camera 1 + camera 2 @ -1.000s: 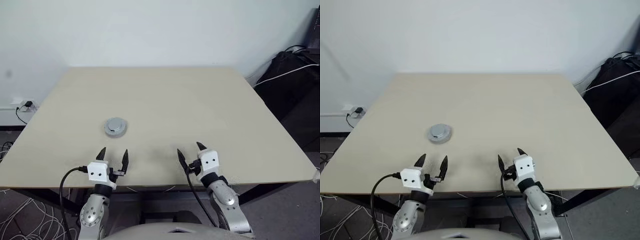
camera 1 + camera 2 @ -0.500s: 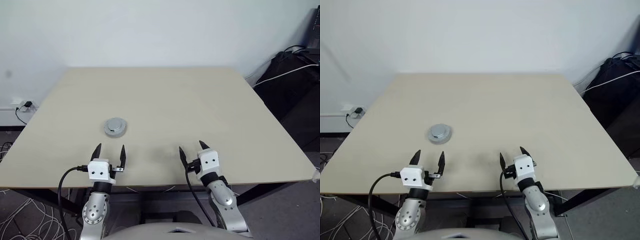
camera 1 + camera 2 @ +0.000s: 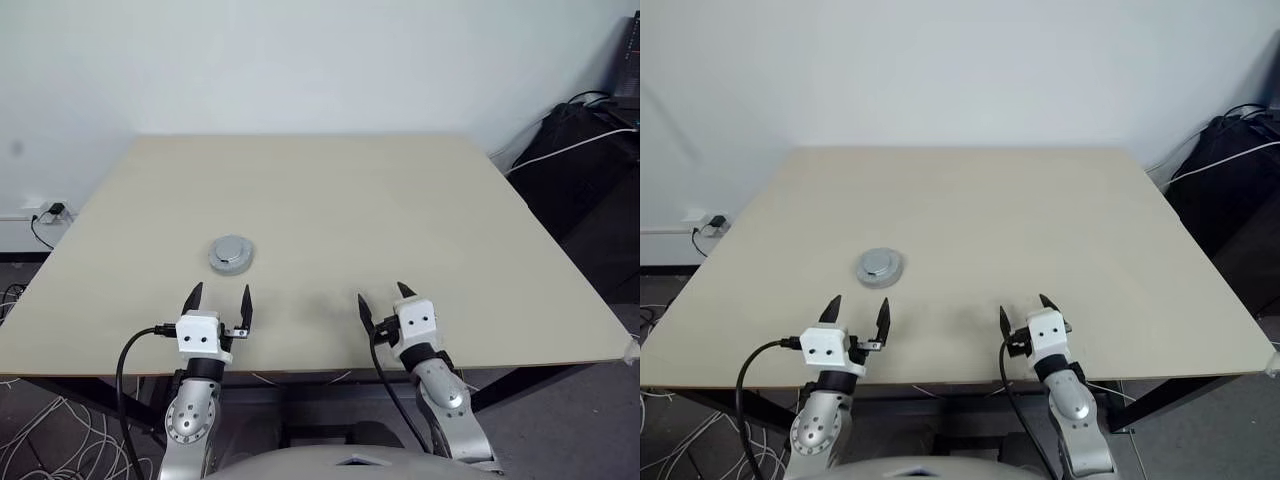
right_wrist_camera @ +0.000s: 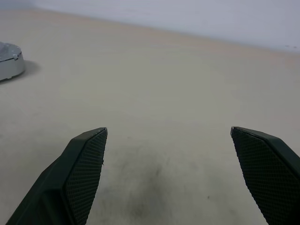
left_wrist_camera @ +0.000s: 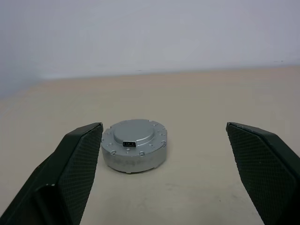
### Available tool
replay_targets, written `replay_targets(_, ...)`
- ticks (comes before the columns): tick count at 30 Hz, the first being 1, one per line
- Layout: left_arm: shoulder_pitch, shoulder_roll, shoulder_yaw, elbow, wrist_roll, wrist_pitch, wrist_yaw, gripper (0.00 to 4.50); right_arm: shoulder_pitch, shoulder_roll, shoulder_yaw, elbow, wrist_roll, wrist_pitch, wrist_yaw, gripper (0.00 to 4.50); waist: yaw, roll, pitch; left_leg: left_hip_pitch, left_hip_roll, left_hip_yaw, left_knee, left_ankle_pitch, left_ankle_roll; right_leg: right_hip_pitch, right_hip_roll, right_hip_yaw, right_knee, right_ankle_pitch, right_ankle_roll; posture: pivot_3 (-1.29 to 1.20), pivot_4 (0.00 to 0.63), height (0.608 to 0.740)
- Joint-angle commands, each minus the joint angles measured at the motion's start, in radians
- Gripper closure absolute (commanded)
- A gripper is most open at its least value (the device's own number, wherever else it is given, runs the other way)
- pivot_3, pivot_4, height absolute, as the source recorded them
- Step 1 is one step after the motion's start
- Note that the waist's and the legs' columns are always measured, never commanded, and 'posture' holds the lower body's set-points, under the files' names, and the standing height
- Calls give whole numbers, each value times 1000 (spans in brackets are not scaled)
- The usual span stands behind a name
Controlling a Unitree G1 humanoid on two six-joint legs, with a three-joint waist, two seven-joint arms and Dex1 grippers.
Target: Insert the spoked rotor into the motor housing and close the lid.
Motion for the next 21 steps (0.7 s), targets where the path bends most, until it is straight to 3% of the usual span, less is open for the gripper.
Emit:
replay_targets(1,-16,0,-3,-10,-1,-19,4,44,-19,0,-6,-15,-1,-1,0,0,0,0,0,0,0,0,0,0,0,0,0,0,0,0,0,0,0,740)
replay_targets(21,-38,11,12,75,-9,-81,1,44,-19,9,-5,-11,-5,-2,-6,0,3,0,0,1,0,0,0,0,0,0,0,0,0,0,0,0,0,740)
